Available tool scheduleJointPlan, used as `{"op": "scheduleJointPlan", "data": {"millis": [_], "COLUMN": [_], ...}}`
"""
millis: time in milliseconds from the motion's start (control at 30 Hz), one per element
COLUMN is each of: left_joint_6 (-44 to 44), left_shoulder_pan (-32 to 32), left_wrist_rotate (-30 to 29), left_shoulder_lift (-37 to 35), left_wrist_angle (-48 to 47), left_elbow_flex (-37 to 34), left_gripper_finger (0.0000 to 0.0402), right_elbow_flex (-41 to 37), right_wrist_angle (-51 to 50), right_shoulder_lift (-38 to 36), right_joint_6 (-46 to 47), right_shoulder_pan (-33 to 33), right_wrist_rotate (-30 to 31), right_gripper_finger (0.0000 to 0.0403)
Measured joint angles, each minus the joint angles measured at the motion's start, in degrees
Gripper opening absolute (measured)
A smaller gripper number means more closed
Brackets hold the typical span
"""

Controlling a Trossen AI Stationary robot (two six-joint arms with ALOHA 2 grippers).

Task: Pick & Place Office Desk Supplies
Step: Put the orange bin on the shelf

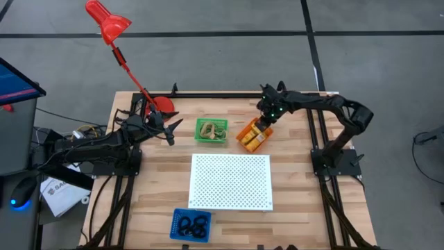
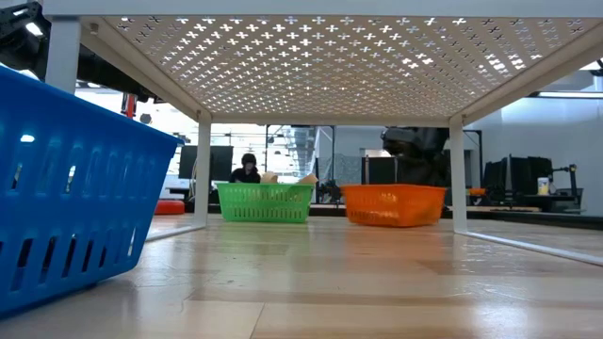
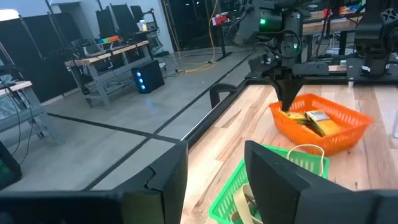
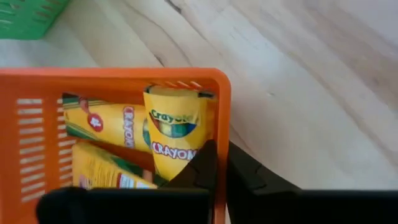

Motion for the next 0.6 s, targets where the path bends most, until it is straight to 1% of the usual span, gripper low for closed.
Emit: {"op": "scheduleJointPlan", "data": {"millis": [167, 300, 467, 600], "left_joint_6": [-1.0, -1.0, -1.0, -1.0], "left_shoulder_pan": [0.0, 0.0, 0.0, 0.0], "left_wrist_rotate": [0.0, 0.0, 0.0, 0.0], "left_shoulder_lift": [0.0, 0.0, 0.0, 0.0], "left_wrist_angle": [0.0, 0.0, 0.0, 0.0], "left_elbow_flex": [0.0, 0.0, 0.0, 0.0], "left_gripper_finger": [0.0149, 0.0149, 0.0149, 0.0149], "right_elbow_flex": [0.0, 0.1, 5.5, 13.9], "right_wrist_angle": [0.4, -0.9, -11.8, -21.0], "right_shoulder_lift": [-5.4, -11.9, -19.4, -22.8], "right_joint_6": [-2.8, -4.9, -8.8, -10.1], "right_shoulder_pan": [-1.9, -4.9, -7.5, -6.6], "right_wrist_rotate": [5.2, 5.9, 6.0, 5.7], "right_gripper_finger": [0.0005, 0.0004, 0.0003, 0.0003]}}
